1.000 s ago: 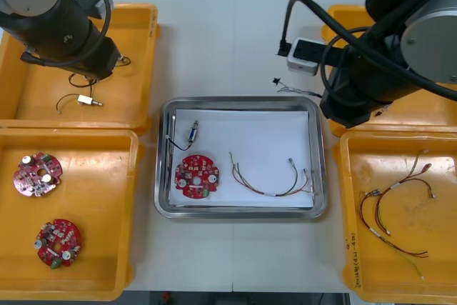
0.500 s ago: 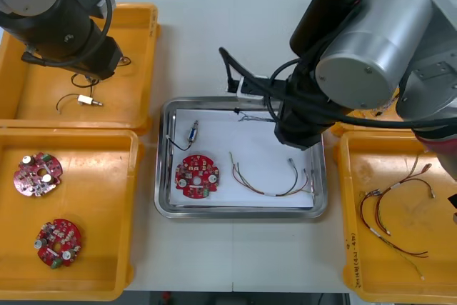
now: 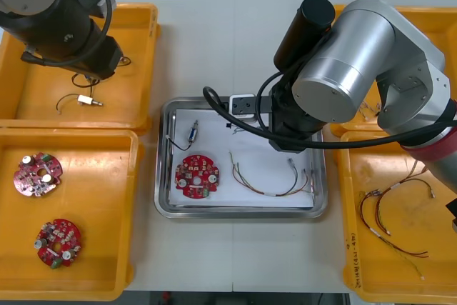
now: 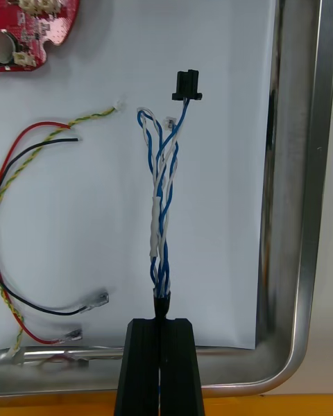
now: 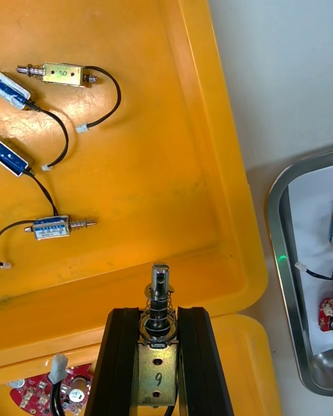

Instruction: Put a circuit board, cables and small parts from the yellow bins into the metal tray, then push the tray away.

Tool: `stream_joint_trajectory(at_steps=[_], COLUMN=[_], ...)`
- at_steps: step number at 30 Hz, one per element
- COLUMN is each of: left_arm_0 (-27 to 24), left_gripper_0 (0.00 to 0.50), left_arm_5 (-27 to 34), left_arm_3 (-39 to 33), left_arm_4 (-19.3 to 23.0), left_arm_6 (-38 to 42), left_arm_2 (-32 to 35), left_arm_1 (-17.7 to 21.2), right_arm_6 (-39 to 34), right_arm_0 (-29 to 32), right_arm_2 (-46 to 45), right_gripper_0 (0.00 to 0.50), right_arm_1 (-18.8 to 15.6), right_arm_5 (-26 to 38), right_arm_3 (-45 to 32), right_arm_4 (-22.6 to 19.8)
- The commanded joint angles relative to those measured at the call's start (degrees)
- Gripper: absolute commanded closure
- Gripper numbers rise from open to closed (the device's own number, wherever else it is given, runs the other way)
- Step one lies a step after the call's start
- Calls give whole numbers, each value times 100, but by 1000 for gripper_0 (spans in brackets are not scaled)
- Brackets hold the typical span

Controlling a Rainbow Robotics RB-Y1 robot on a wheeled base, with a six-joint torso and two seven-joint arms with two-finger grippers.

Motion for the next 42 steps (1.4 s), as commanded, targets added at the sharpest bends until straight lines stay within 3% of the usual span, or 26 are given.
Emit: stream_joint_trajectory(at_steps=[1,19,42], left_arm_0=[30,30,30], left_gripper_0=[499,499,500], left_arm_5=[58,58,58], left_arm_3=[-213,-213,-213], left_arm_4=[70,105,140], left_arm_6=[620,637,646], left_arm_2=[227,288,314], left_arm_1=[-57,-57,-57], right_arm_6=[371,547,714], right_arm_0=[-218,124,344], right_arm_2=[45,449,625], right_gripper_0=[500,500,500], right_arm_1=[89,-157,-394], right_arm_5=[-200,-1238,-1721], right_arm_3=[171,619,883], right_arm_4=[97,405,739])
